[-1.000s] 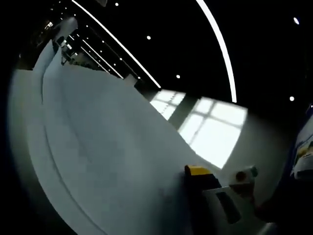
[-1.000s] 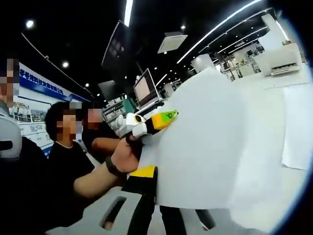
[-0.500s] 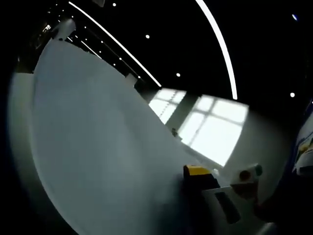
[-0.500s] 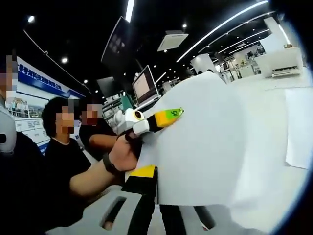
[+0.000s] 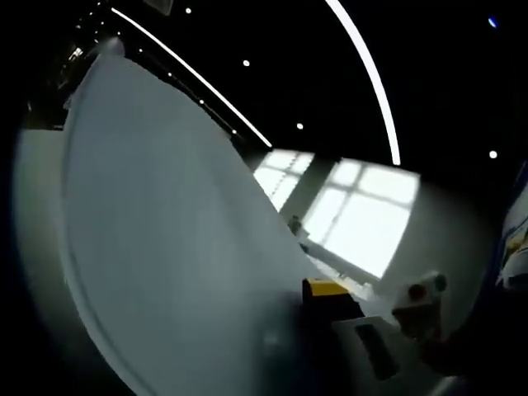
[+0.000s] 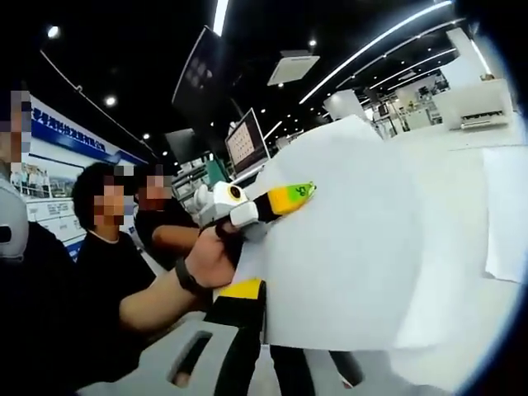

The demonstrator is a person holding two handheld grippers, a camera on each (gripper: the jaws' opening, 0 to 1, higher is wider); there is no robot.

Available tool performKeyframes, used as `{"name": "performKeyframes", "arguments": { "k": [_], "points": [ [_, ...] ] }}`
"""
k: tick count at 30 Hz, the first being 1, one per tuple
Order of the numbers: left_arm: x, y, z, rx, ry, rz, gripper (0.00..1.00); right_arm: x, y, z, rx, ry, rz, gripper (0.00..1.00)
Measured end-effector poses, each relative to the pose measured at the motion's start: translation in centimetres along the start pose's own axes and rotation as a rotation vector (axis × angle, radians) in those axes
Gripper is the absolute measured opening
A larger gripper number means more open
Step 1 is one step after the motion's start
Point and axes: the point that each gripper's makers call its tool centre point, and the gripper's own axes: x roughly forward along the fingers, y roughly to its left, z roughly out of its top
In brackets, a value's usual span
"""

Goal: Organize the stack of printing papers by aligning and flattening the scattered papers on the table

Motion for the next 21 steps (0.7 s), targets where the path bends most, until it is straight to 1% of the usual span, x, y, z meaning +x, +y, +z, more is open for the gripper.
{"name": "performKeyframes", "arguments": {
  "k": [3, 7, 9, 12, 16, 21],
  "points": [
    [-0.05, 0.03, -0.04, 0.021, 0.004, 0.002, 0.18, 0.00, -0.07, 0.05, -0.005, -0.002, -0.003, 0.00],
    [-0.08, 0.00, 0.04, 0.025, 0.000, -0.003, 0.15, -0.03, -0.17, 0.19, -0.010, -0.009, -0.004, 0.02],
    [-0.08, -0.03, 0.01, 0.027, 0.001, -0.004, 0.13, -0.09, -0.21, 0.26, -0.013, -0.013, -0.006, 0.03],
    [-0.04, 0.04, -0.14, 0.051, 0.007, 0.007, 0.11, -0.19, -0.55, 0.59, -0.022, -0.034, -0.025, 0.06],
    [-0.05, -0.03, -0.14, 0.062, 0.006, 0.006, 0.09, -0.17, -0.65, 0.65, -0.033, -0.039, -0.032, 0.08],
    [0.02, 0.08, -0.17, 0.070, 0.007, 0.013, 0.08, -0.23, -0.80, 0.75, -0.054, -0.044, -0.039, 0.13]
  ]
}}
